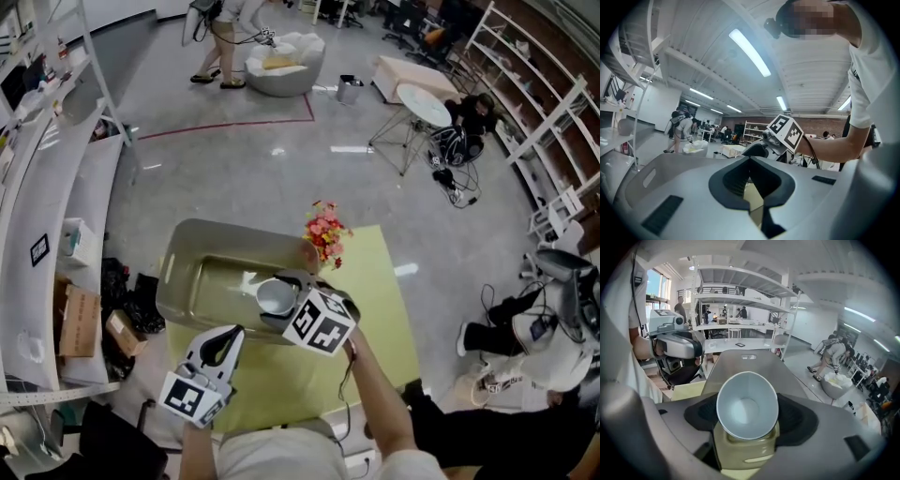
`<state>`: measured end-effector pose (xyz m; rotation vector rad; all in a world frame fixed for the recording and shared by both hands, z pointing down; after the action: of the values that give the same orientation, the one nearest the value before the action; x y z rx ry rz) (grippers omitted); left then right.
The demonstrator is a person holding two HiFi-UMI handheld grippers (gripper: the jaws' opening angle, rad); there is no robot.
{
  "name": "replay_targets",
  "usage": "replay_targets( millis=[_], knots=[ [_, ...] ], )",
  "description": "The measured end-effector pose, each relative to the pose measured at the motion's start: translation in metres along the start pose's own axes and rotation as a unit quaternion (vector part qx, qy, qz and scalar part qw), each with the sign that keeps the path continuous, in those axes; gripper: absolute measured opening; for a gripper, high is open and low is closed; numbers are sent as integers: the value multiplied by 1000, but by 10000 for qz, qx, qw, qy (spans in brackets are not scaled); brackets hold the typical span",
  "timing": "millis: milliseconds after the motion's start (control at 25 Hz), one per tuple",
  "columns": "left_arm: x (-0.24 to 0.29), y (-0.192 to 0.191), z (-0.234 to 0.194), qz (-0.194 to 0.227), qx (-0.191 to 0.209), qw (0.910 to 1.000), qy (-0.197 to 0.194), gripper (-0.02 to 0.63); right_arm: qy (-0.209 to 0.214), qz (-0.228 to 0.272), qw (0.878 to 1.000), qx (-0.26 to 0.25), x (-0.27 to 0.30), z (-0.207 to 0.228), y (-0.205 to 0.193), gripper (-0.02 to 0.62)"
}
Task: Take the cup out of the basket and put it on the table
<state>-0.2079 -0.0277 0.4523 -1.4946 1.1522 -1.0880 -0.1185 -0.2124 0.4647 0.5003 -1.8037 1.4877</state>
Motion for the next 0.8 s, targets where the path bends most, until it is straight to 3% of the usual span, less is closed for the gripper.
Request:
replay_targets(
  millis=[800],
  knots=[
    [38,-3,52,-90,113,9969,-772,9,-569,-65,9977,368,-66,-17,-53,354]
  ],
)
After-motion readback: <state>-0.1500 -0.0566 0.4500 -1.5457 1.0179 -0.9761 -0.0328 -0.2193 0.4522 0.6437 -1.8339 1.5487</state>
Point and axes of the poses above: the fingertips, and each gripper's own axes: x forward along the fingers, z to its right, y out of its top, the point moved 10 cm from there along -x, backward along the fingers, and after that the axes turned 4 degrees about y, right-handed, at the moved point
